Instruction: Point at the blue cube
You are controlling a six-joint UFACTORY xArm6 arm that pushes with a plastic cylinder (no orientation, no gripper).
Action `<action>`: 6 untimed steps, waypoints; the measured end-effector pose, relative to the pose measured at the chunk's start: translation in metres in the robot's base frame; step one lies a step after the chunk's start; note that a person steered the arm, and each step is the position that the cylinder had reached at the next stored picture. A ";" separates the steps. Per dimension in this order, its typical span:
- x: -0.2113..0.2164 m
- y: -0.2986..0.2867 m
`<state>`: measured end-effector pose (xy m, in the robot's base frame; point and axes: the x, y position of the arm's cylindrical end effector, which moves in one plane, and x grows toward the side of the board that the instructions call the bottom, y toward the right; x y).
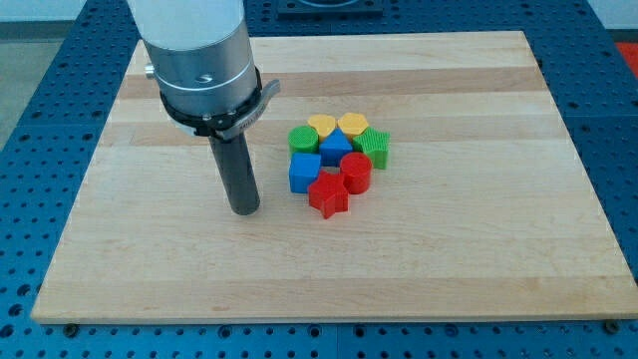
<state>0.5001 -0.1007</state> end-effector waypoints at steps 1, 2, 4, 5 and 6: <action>-0.002 0.000; -0.027 0.009; -0.033 0.012; -0.050 0.022; -0.050 0.022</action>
